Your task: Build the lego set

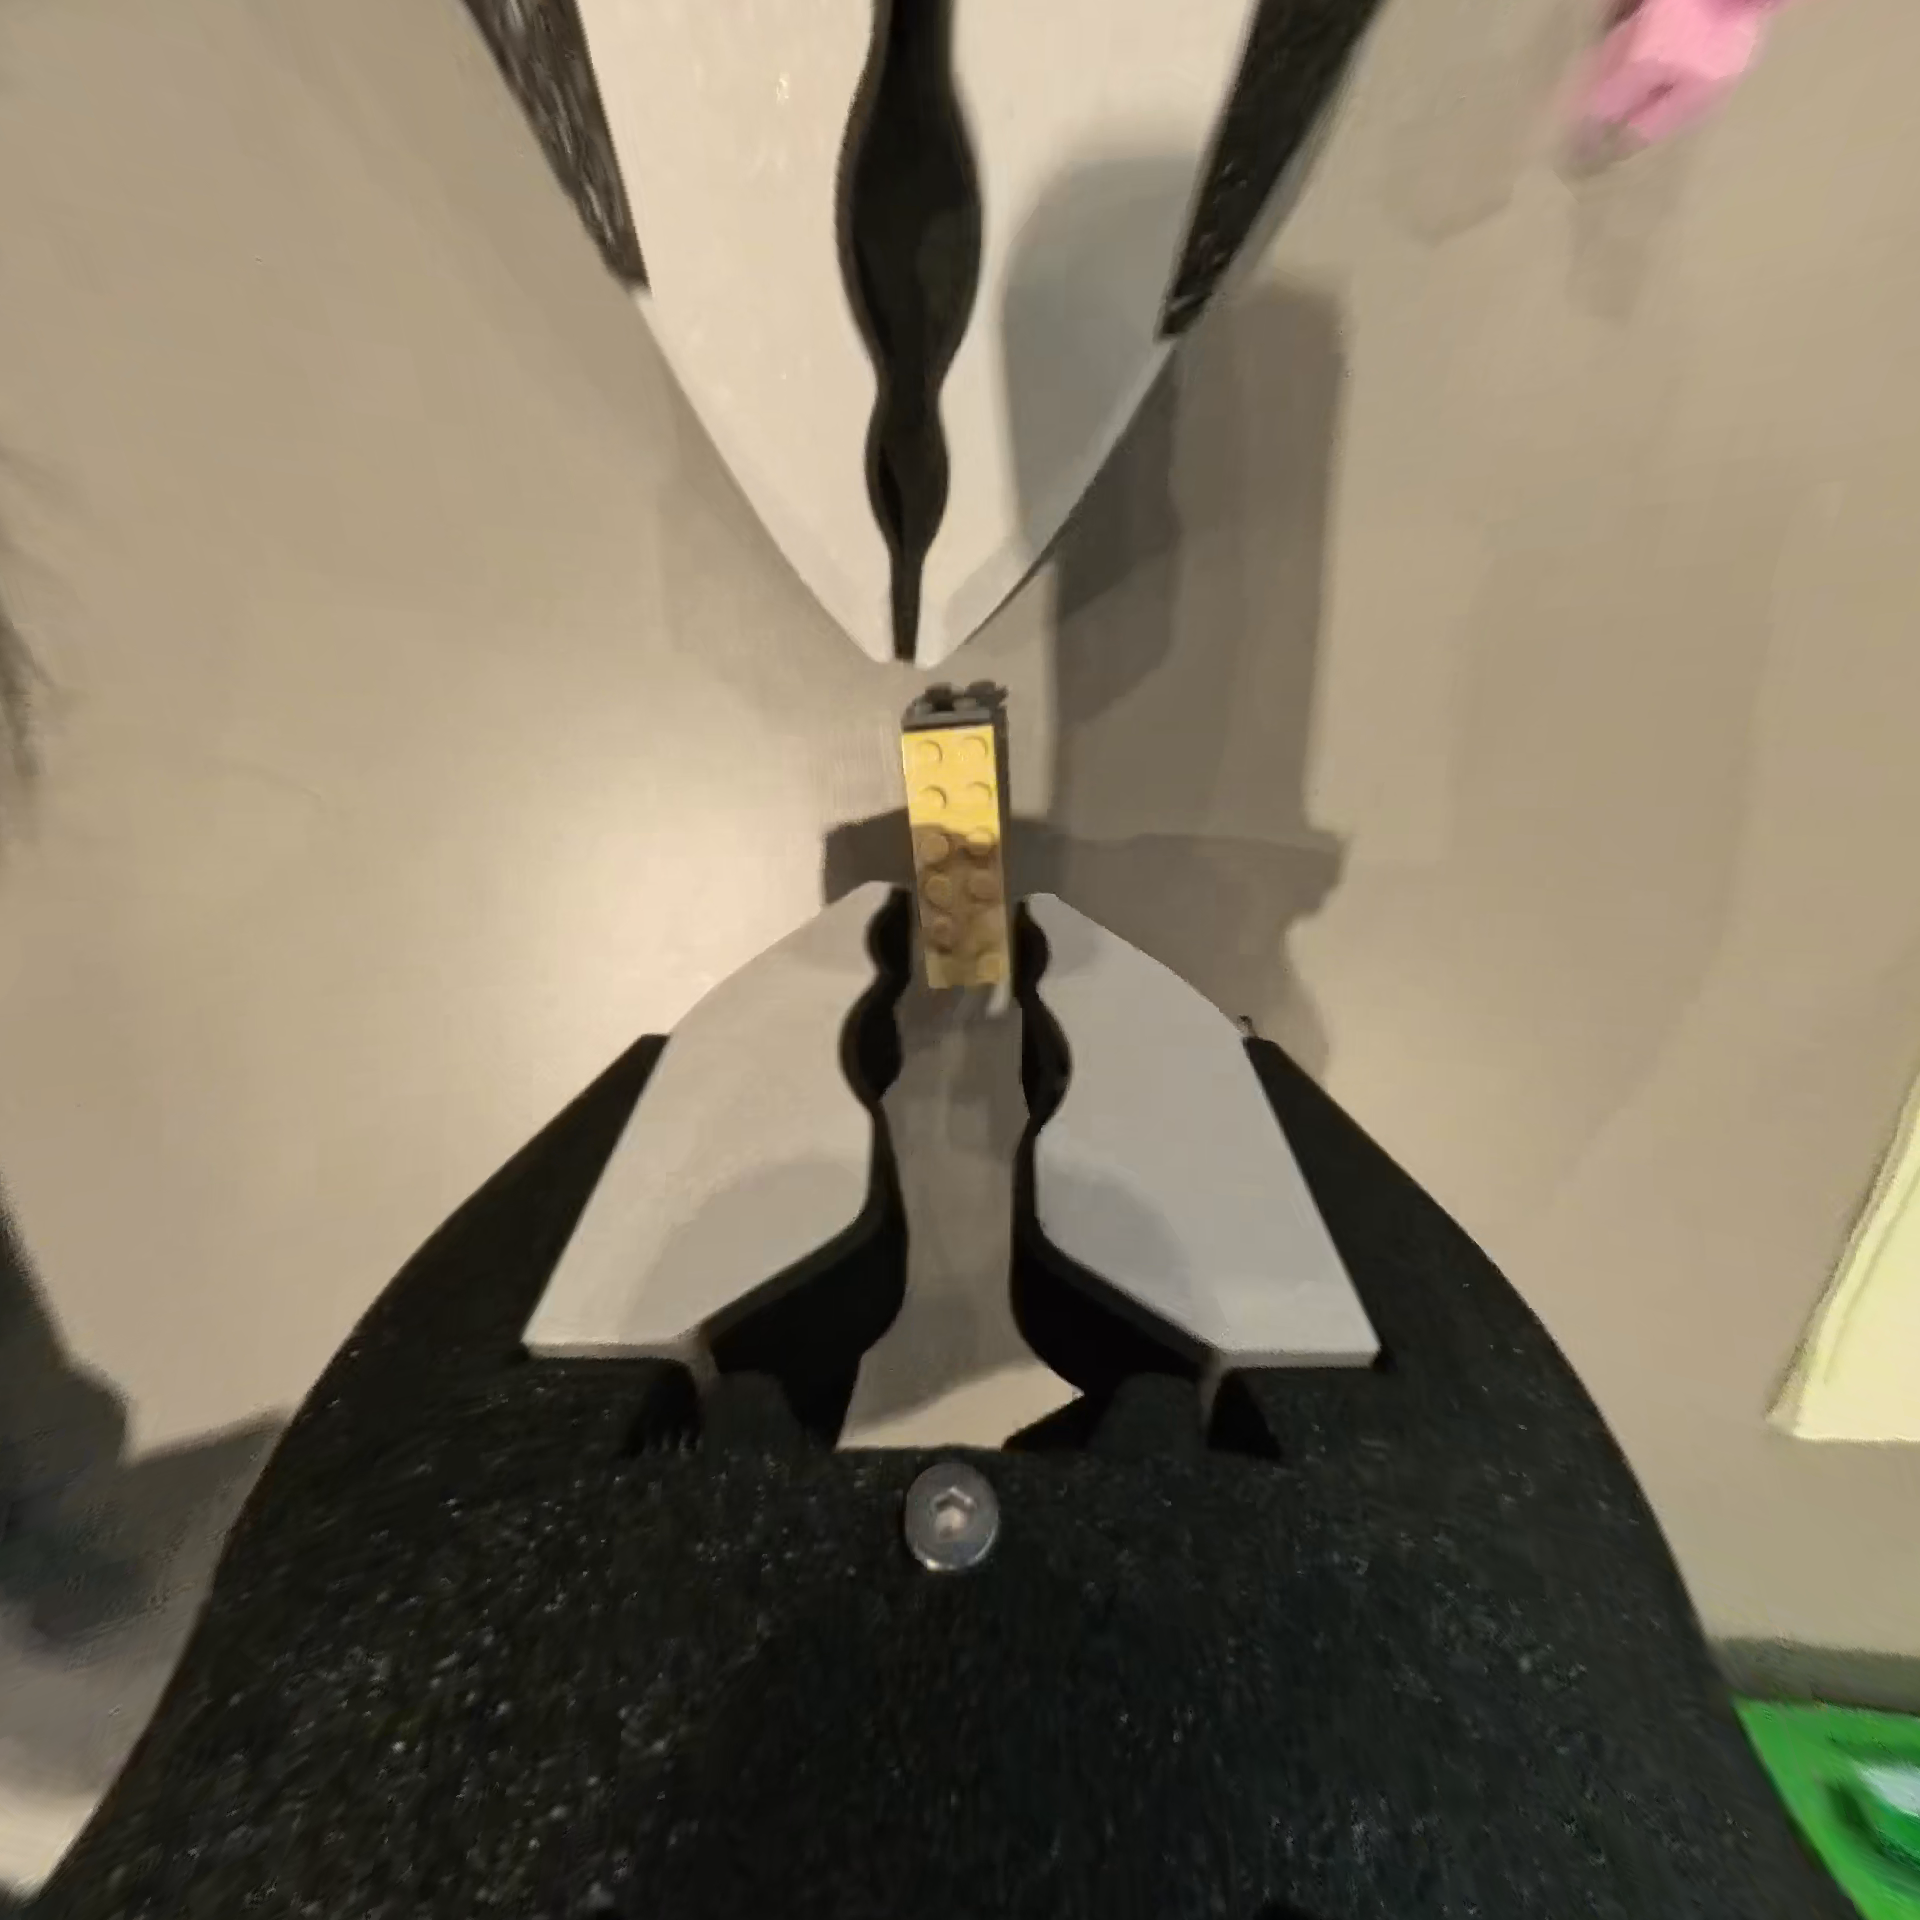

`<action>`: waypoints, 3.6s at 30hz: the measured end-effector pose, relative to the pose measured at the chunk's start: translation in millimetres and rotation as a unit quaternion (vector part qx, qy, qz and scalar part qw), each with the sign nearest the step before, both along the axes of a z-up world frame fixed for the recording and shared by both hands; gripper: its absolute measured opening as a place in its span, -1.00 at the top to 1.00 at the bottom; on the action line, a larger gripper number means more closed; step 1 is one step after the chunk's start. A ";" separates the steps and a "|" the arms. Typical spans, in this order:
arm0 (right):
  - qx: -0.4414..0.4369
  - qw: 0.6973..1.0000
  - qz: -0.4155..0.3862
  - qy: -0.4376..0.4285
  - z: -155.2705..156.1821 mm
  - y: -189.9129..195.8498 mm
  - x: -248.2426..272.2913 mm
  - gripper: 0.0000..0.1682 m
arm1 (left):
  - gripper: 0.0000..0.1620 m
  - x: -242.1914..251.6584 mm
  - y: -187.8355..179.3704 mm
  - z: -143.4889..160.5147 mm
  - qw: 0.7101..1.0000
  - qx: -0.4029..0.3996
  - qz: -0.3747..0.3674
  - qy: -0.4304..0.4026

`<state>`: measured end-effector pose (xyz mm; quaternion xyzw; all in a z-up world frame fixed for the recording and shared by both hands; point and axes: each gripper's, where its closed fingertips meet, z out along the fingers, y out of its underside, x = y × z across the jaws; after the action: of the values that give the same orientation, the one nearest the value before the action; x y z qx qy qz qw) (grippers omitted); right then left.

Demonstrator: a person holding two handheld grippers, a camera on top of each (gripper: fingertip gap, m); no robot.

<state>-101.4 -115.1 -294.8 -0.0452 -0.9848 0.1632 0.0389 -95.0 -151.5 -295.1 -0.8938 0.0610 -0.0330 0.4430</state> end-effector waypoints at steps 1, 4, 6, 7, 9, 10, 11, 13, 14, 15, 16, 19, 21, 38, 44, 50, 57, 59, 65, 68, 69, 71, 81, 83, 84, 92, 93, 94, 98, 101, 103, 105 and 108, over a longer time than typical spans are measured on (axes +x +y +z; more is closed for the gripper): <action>-0.028 1.000 -0.010 0.010 3.4 -1.4 -0.6 0.86 | 1.00 0.6 0.4 0.4 1.000 0.001 -0.002 0.002; -0.085 0.995 -0.038 0.039 7.7 5.6 -1.9 0.97 | 1.00 0.8 0.5 -1.4 1.000 -0.003 -0.004 0.006; -0.114 0.991 -0.061 0.041 6.4 14.5 -2.1 0.96 | 1.00 -0.6 0.4 -2.6 1.000 -0.005 0.000 0.007; -0.133 0.988 -0.071 0.034 5.6 17.5 -1.0 0.96 | 0.99 -1.5 0.8 -2.3 1.000 -0.003 0.002 0.007; -0.167 0.982 -0.086 0.022 5.9 20.1 0.4 0.96 | 0.89 -2.9 1.7 -0.2 1.000 0.006 0.006 0.004; -0.183 0.979 -0.089 0.022 7.0 20.0 0.6 0.95 | 0.83 -3.6 2.2 1.1 1.000 0.011 0.008 0.003; -0.196 0.976 -0.090 0.028 8.9 18.9 -0.1 0.95 | 0.78 -4.6 2.5 2.1 1.000 0.015 0.011 0.002; -0.220 0.970 -0.086 0.049 14.2 13.8 -1.2 0.96 | 0.72 -6.3 2.5 2.0 1.000 0.016 0.015 -0.001; -0.228 0.968 -0.084 0.061 16.7 10.5 -2.0 0.97 | 0.69 -7.1 2.3 1.1 1.000 0.014 0.017 -0.002; -0.235 0.966 -0.079 0.071 18.3 7.0 -1.8 1.00 | 0.67 -7.5 2.5 -0.1 1.000 0.012 0.018 -0.003; -0.239 0.965 -0.076 0.078 18.9 3.9 -1.7 1.00 | 0.65 -7.5 2.6 -1.2 1.000 0.010 0.018 -0.005; -0.232 0.967 -0.072 0.073 14.5 2.0 -0.5 1.00 | 0.60 -7.3 3.8 -3.1 1.000 0.004 0.017 -0.003; -0.244 0.965 -0.073 0.062 14.7 2.9 0.1 1.00 | 0.59 -5.4 4.8 -4.0 1.000 0.000 0.012 -0.007; -0.241 0.967 -0.076 0.041 5.8 12.4 0.9 0.88 | 0.70 -2.6 10.2 -12.3 0.999 -0.031 0.011 -0.023; -0.252 0.965 -0.070 0.005 -1.6 18.5 2.4 0.65 | 0.76 -3.1 10.2 -12.7 0.999 -0.032 0.010 -0.020; -0.236 0.971 -0.036 0.011 -9.2 7.7 0.2 0.62 | 0.80 -3.5 10.3 -12.7 0.999 -0.032 0.011 -0.020; -0.221 0.975 0.000 0.008 -13.8 -3.1 0.2 0.66 | 0.80 -3.2 10.6 -12.8 0.999 -0.032 0.010 -0.018; -0.222 0.975 0.006 0.011 -14.1 -4.9 1.0 0.71 | 0.80 -3.0 10.5 -12.9 0.999 -0.032 0.010 -0.016; -0.223 0.975 0.012 0.008 -14.2 -7.7 1.9 0.79 | 0.79 -2.5 10.4 -13.1 0.999 -0.031 0.008 -0.008; -0.222 0.975 0.012 0.004 -14.4 -8.0 2.1 0.79 | 0.79 -2.8 10.2 -13.1 0.999 -0.031 0.009 -0.007; -0.221 0.975 0.013 0.004 -14.5 -8.2 2.1 0.79 | 0.79 -3.1 10.0 -13.2 0.999 -0.031 0.009 -0.006; -0.217 0.976 0.015 0.004 -14.6 -8.4 2.1 0.79 | 0.78 -3.8 8.8 -13.3 0.999 -0.031 0.010 -0.001; -0.214 0.977 0.018 0.003 -14.6 -8.8 1.8 0.79 | 0.77 -5.3 5.2 -13.2 1.000 -0.031 0.006 -0.002; -0.214 0.977 0.018 0.004 -14.6 -8.9 1.8 0.79 | 0.77 -5.0 5.6 -13.2 1.000 -0.031 0.004 -0.001; -0.214 0.977 0.018 0.004 -14.6 -9.0 1.8 0.79 | 0.77 -4.6 5.9 -13.2 1.000 -0.031 0.002 -0.001; -0.210 0.977 0.019 0.007 -14.6 -9.2 1.8 0.79 | 0.81 -4.4 7.5 -13.3 1.000 -0.031 0.000 0.004; -0.208 0.978 0.020 0.008 -14.7 -9.2 1.8 0.79 | 0.81 -4.4 7.5 -13.3 1.000 -0.031 0.000 0.005; -0.205 0.978 0.021 0.010 -14.7 -9.1 1.8 0.79 | 0.81 -4.4 7.6 -13.2 1.000 -0.030 0.000 0.008; -0.185 0.983 0.018 0.007 -14.9 -8.0 2.3 0.79 | 0.82 -4.9 8.3 -12.6 0.999 -0.024 -0.005 0.036; -0.165 0.986 0.014 0.001 -15.2 -7.1 3.4 0.80 | 0.82 -4.5 8.8 -12.2 0.999 -0.022 -0.010 0.048; -0.154 0.988 0.014 0.002 -15.3 -6.5 3.9 0.80 | 0.82 -4.2 9.2 -12.3 0.999 -0.022 -0.010 0.047; -0.146 0.989 0.013 0.003 -15.5 -5.9 4.2 0.80 | 0.82 -3.9 9.6 -12.3 0.999 -0.022 -0.010 0.046; -0.137 0.991 0.011 0.001 -15.7 -5.2 4.8 0.80 | 0.82 -3.3 10.0 -12.1 0.999 -0.021 -0.011 0.046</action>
<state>-96.6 -120.3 -310.5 -0.0394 -0.9536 0.2968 0.0318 -98.3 -141.5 -307.2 -0.9029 0.0902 0.0026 0.4203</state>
